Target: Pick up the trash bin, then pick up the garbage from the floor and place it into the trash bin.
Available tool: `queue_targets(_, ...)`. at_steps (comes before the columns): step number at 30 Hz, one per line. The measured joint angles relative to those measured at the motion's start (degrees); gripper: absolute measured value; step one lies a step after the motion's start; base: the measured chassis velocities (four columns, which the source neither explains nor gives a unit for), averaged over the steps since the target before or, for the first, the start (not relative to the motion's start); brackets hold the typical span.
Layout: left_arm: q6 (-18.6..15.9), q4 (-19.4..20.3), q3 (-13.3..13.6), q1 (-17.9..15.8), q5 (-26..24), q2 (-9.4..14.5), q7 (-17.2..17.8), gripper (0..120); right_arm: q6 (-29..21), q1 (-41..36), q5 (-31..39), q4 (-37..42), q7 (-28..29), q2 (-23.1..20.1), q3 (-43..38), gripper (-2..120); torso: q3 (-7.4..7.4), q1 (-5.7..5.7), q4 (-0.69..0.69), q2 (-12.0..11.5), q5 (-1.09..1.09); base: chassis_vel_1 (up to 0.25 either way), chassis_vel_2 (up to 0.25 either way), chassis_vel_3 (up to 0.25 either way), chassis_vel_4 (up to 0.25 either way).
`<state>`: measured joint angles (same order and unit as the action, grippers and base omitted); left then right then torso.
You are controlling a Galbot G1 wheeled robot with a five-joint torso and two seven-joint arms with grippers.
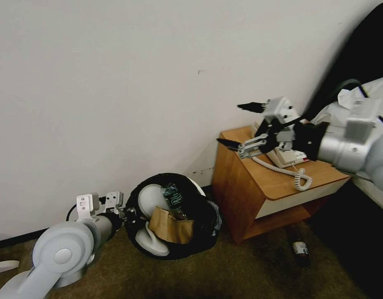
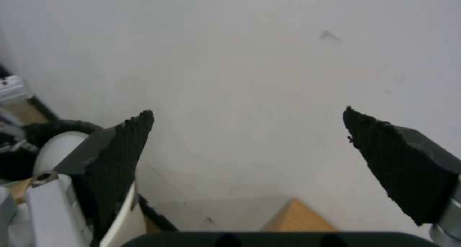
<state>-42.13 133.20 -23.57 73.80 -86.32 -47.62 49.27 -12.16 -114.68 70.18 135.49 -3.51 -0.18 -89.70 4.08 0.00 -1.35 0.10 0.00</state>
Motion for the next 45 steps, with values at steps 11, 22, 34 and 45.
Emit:
queue_targets(11,0.0,1.3,0.3,0.2,-1.4,0.2,4.3,0,-0.5,-3.7,-8.2,6.4,-3.9,17.5,-0.8,100,0.0,0.0,0.01,0.0,-0.01,0.0,0.0,0.0,0.0)
queue_targets(22,0.0,2.1,-1.4,1.8,-3.6,2.8,5.5,0,0.1,-7.2,-15.8,7.9,-10.1,36.6,-0.9,100,0.0,0.0,-0.01,0.0,0.0,0.0,0.0,0.0,0.0)
queue_targets(34,0.0,2.7,-1.1,2.6,-3.1,1.8,5.4,0,0.3,-8.8,-23.6,7.8,-15.4,49.9,0.0,100,0.0,0.0,0.0,0.0,-0.01,0.0,0.0,0.0,0.0)
queue_targets(45,0.0,2.8,-1.2,3.1,-2.6,0.7,5.3,0,0.0,-9.1,-25.1,7.7,-17.5,52.1,0.2,100,0.0,0.0,0.0,0.0,-0.01,0.0,0.0,0.0,0.0)
